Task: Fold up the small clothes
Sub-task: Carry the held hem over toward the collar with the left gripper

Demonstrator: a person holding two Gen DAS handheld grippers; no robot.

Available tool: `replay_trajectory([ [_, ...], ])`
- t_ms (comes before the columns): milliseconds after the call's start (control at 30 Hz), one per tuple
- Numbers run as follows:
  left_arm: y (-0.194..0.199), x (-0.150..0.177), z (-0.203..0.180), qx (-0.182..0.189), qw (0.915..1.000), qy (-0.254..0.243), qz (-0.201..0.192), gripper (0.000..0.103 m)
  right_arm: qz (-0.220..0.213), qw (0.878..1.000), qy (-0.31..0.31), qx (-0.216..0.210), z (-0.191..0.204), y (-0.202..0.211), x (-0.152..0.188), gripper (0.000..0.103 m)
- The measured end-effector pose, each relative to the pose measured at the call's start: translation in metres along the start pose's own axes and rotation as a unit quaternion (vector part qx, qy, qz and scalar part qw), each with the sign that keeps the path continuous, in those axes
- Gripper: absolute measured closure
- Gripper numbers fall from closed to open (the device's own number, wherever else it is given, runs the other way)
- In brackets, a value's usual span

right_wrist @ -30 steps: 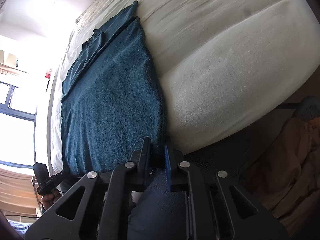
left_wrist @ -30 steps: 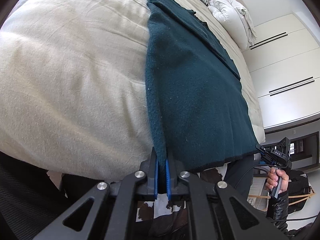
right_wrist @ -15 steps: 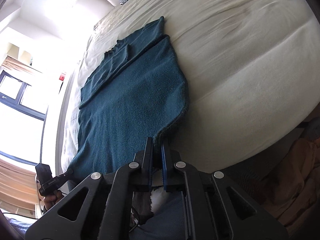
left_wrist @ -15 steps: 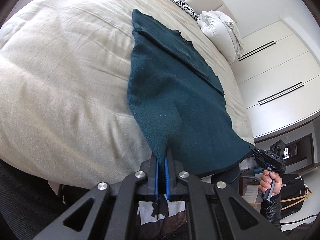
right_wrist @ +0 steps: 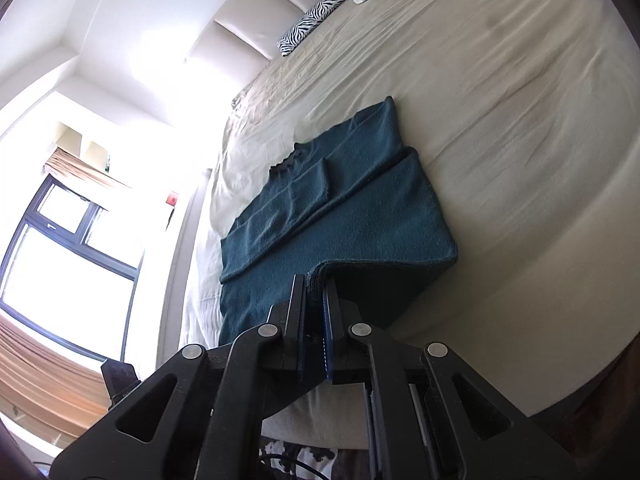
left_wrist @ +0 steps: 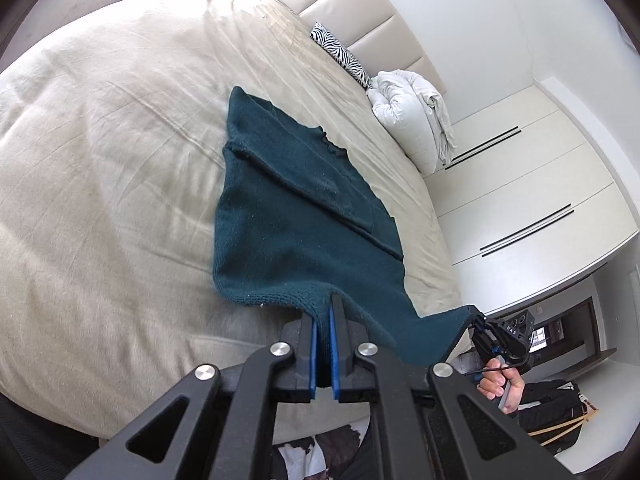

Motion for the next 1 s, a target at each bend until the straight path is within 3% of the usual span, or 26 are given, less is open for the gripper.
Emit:
replay_trajectory([
  [433, -0.02, -0.082, -0.006, 0.026, 0.9962, 0.074, -0.037, 0.097, -0.072, 0.997, -0.01, 0.001, -0.009, -0.022, -0.095, 0.097],
  [733, -0.06, -0.141, -0.014, 0.015, 0.9959, 0.076, -0.046, 0.097, -0.072, 0.997, 0.018, 0.035, -0.009, -0.07, -0.142, 0.097],
  [1000, -0.103, -0.192, -0.003, -0.012, 0.9962, 0.068, -0.053, 0.097, -0.064, 0.995, 0.022, 0.067, -0.031, -0.133, -0.186, 0.097],
])
Point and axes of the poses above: each gripper's, at about its wrist camera, not at the fingertips, and y roughly against the way its jaws point, z to its left, x to its underside, the point moved 9 cm from there along -y, roughly the way its jaws point, and after that the axes turned 9 degrees about -x, right-handed, at the moved point
